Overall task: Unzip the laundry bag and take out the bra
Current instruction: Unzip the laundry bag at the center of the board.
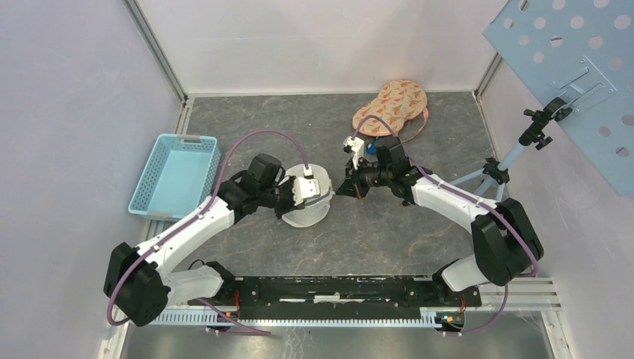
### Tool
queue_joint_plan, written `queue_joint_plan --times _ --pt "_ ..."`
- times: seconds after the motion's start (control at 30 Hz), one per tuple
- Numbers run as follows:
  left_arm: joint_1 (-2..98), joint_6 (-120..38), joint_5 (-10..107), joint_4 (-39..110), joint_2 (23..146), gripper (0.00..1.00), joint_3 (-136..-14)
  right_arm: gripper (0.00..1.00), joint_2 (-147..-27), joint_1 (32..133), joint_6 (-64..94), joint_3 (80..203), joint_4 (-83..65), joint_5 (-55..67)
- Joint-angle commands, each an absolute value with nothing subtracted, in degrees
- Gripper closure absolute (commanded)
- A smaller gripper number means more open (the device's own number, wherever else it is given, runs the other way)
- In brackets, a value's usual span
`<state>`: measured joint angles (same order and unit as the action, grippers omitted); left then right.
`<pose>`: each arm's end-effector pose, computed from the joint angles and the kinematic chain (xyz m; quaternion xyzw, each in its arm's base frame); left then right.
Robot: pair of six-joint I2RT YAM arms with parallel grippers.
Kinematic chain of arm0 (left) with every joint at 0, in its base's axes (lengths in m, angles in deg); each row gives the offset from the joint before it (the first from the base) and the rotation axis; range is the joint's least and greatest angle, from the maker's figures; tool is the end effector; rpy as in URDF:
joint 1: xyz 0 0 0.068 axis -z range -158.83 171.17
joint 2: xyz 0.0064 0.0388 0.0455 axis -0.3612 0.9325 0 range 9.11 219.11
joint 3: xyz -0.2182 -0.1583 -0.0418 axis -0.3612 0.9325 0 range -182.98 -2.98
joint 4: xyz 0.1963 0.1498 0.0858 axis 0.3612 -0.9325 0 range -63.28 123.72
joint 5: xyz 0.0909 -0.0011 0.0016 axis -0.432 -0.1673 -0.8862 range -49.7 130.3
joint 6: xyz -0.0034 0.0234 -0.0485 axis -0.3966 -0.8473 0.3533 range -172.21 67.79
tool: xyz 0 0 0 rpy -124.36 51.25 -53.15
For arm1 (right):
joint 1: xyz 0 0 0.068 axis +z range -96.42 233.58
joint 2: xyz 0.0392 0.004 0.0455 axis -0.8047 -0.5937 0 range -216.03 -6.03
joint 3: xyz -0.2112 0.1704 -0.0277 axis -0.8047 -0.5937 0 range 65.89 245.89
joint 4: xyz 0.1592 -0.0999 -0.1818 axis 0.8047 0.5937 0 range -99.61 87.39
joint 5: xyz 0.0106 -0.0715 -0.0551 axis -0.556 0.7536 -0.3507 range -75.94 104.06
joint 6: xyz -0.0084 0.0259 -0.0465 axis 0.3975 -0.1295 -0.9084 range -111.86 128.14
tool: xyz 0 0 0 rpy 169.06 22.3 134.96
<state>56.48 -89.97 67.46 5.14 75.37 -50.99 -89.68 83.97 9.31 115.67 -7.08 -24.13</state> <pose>0.1844 -0.1505 0.2583 0.6075 0.6749 -0.2106 0.3621 0.2561 0.1757 0.2286 -0.3555 0.7790 0.3969 0.3306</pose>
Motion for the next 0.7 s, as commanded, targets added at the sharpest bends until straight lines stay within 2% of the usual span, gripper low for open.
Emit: queue_joint_plan --times 0.0,0.23,0.3,0.33,0.43,0.5,0.67 --pt "56.0 -91.3 69.2 1.0 73.8 0.98 -49.6 1.00 -91.9 83.3 10.7 118.5 -10.7 -18.0" --pt "56.0 -86.2 71.5 1.7 74.5 0.97 -49.6 1.00 -93.0 83.4 10.7 118.7 -11.9 -21.1" --pt "56.0 -82.2 71.5 2.6 74.9 0.85 -50.4 1.00 -93.6 83.6 10.1 119.2 -11.8 -23.2" --pt "56.0 -80.4 72.0 2.7 74.9 0.75 -51.0 0.98 -94.1 83.6 9.5 119.9 -10.7 -23.8" --pt "55.9 -75.4 73.9 2.5 74.0 0.51 -52.8 0.80 -94.8 83.6 7.0 122.6 -6.9 -23.9" --pt "55.3 -72.8 74.3 2.3 73.0 0.43 -54.0 0.70 -94.7 83.6 5.3 124.2 -4.9 -23.2" --pt "44.8 -66.8 80.5 3.5 70.6 0.38 -55.5 0.40 -92.9 83.5 2.2 126.3 -2.2 -21.0"
